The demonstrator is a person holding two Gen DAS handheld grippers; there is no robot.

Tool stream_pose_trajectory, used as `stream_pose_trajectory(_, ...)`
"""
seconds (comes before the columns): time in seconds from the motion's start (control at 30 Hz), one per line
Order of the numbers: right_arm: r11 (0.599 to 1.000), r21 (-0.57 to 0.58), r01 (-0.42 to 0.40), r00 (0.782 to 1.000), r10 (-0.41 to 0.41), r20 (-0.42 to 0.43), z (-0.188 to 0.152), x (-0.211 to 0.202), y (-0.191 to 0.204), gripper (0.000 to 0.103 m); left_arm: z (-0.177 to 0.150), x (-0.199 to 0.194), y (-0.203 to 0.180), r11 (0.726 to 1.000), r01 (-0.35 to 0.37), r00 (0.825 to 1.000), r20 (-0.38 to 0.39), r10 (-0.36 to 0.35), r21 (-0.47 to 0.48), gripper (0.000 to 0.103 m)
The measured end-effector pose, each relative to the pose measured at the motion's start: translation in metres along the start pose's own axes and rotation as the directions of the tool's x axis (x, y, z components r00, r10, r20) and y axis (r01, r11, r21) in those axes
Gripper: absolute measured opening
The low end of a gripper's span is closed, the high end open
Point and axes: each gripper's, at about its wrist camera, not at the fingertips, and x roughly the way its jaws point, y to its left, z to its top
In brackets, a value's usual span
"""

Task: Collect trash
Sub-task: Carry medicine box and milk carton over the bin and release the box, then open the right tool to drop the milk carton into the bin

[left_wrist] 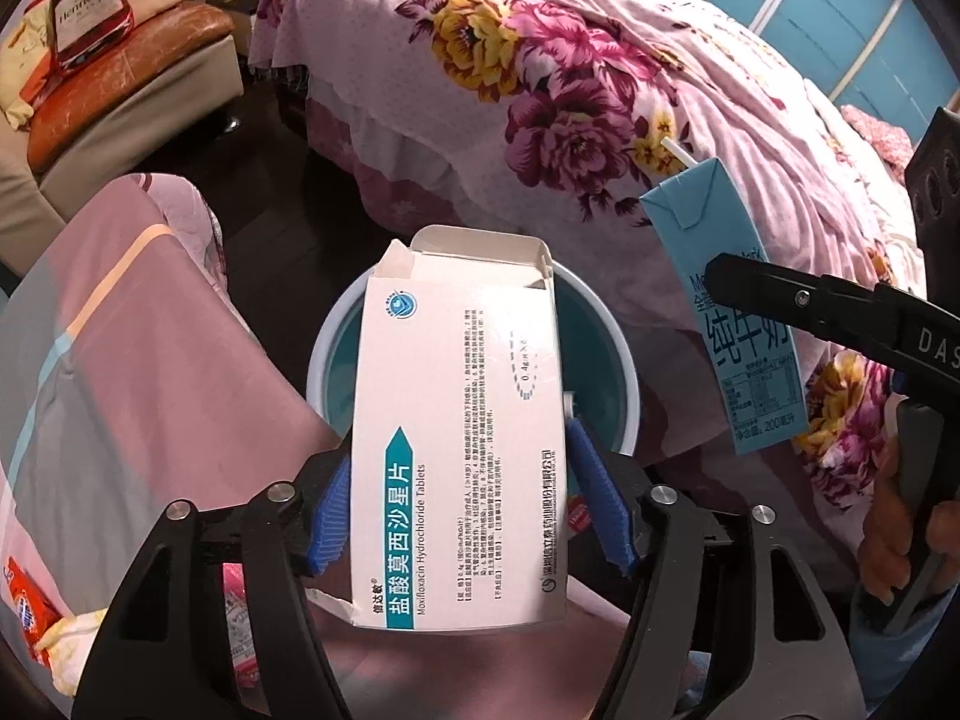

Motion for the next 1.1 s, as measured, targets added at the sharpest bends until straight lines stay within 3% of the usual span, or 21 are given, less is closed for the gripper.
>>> stream_pose_trajectory(0.03, 1.000, 0.000, 0.003, 1.000, -0.003, -0.002, 0.000, 0.002, 0.000, 0.058, 0.001, 0.000, 0.001, 1.000, -0.003, 1.000, 0.002, 0.003, -0.004, 0.085)
stream_pose_trajectory(0.07, 1.000, -0.001, 0.007, 1.000, -0.007, -0.005, 0.001, 0.004, 0.001, 0.058, 0.000, 0.000, 0.003, 1.000, -0.007, 1.000, 0.013, 0.008, -0.010, 0.087)
stream_pose_trajectory(0.43, 0.999, -0.017, 0.029, 0.999, -0.030, -0.030, 0.000, 0.018, 0.008, 0.058, -0.008, -0.006, 0.020, 0.998, 0.003, 1.000, 0.024, -0.001, -0.059, 0.089)
stream_pose_trajectory(0.9, 0.996, -0.063, 0.056, 0.995, -0.061, -0.077, -0.006, 0.038, 0.026, 0.059, -0.028, -0.030, 0.062, 0.989, -0.031, 0.998, 0.041, 0.037, -0.148, 0.089)
stream_pose_trajectory(1.1, 0.995, -0.081, 0.052, 0.992, -0.061, -0.108, -0.009, 0.045, 0.039, 0.069, -0.038, -0.039, 0.076, 0.984, -0.033, 0.998, 0.047, 0.042, -0.176, 0.090)
